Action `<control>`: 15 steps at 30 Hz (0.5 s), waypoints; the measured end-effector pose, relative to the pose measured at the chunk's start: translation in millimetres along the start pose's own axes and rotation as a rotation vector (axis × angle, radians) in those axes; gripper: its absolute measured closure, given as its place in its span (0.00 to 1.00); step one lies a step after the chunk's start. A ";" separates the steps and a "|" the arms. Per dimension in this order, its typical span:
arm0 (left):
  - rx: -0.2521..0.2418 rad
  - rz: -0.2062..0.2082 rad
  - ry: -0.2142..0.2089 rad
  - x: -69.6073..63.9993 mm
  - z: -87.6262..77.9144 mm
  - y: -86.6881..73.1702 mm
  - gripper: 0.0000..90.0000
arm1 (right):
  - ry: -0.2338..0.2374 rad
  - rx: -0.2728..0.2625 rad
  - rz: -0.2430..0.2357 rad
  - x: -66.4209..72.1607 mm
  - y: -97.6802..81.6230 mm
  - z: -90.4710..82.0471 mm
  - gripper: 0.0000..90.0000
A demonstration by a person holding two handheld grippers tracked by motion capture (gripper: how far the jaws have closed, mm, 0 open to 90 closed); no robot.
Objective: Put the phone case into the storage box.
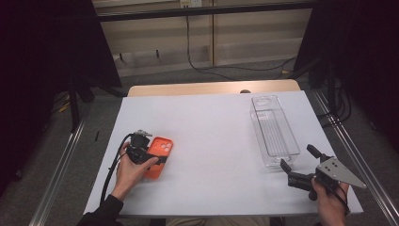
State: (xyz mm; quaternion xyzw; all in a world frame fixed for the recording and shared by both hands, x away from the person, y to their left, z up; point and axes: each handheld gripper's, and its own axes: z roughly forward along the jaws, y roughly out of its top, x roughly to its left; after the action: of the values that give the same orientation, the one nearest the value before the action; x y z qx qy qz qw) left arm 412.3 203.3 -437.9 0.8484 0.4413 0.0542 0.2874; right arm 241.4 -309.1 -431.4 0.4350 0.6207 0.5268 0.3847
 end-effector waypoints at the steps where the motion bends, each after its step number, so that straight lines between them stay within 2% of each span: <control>1: -0.005 -0.006 0.014 0.0 -1.1 0.0 0.08 | -0.002 0.001 0.000 0.0 0.1 -0.1 0.00; 4: -0.003 -0.020 0.006 5.0 -4.2 0.1 0.09 | 0.001 -0.002 -0.002 0.1 0.4 -0.4 0.00; 7: 0.015 -0.013 0.035 3.0 -0.3 -0.3 0.04 | 0.002 -0.002 -0.002 0.2 0.2 0.0 0.00; 15: -0.010 -0.032 0.004 2.0 -3.3 1.7 0.08 | 0.001 -0.003 -0.001 0.2 0.2 0.1 0.00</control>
State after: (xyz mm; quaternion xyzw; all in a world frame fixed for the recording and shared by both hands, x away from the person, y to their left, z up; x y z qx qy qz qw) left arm 413.6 205.5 -434.6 0.8396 0.4552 0.0534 0.2915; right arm 241.5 -308.9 -431.2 0.4337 0.6203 0.5279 0.3853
